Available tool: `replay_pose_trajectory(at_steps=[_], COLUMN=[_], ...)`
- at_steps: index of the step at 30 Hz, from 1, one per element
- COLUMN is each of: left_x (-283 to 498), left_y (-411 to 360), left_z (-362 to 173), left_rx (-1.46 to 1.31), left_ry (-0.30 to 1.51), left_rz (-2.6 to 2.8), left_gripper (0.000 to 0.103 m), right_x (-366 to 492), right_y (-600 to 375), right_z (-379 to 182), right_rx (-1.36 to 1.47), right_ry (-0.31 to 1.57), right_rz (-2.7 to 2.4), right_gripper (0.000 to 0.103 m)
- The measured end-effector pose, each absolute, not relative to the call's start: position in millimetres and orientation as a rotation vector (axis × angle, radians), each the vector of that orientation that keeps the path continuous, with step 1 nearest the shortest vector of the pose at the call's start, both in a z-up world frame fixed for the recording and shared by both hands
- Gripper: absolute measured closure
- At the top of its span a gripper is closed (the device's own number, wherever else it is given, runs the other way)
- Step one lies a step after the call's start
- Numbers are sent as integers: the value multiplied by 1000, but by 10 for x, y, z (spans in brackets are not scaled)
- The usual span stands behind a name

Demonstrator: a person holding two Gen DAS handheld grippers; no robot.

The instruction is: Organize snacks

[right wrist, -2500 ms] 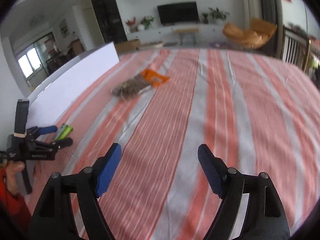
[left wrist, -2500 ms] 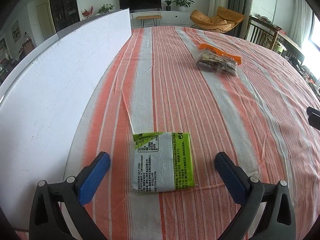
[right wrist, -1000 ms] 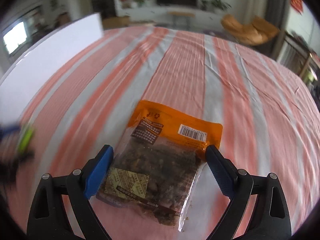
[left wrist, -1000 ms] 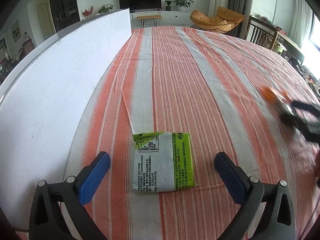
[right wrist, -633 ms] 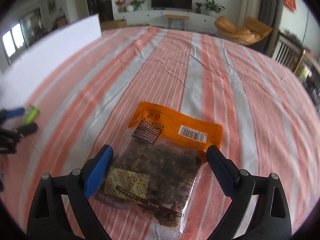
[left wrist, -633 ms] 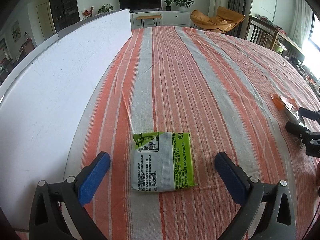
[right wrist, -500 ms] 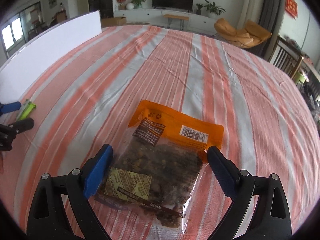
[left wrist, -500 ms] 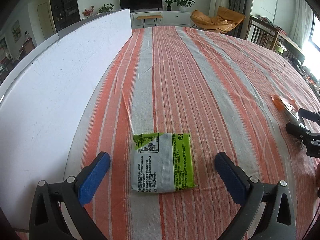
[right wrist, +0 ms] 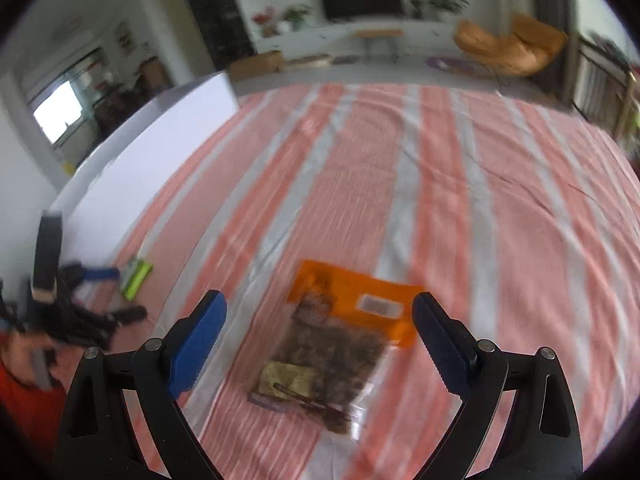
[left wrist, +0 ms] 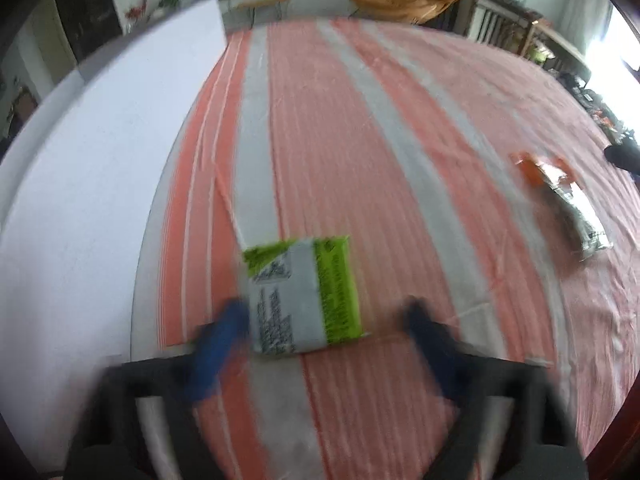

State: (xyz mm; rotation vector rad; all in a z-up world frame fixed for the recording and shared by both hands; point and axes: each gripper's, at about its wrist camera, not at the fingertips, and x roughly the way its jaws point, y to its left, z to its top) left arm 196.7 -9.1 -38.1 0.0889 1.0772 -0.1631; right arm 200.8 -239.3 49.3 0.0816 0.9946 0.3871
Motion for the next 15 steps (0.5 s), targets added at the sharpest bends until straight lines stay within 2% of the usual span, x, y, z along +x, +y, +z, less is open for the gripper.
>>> replay_pose_trajectory(at_steps=[3,6,10,11,15], left_x=[1931,1835,1741,1721,1656], left_y=[-102,-64,-1,-1,100], left_z=[-354,-338,-310,-313,-196], left_rx=[66,40,-4,-17,-93], left_ry=[1063,1035,1018,1014,978], left_rz=[-172,-179,-190,-191,-216], left_gripper=[54,54,54,54,54], right_x=[2168,2141,2153,2168,2123], right_y=[-2590,-2616,-2327,-2227,-1855], right_z=[225,27,-23,-67,-146], right_rx=[238,358,240,209,-109], right_ry=[1248,1330,1330,1352,1317], right_rz=[312,306,227,222,173], right_gripper=[7,7,7,4,8])
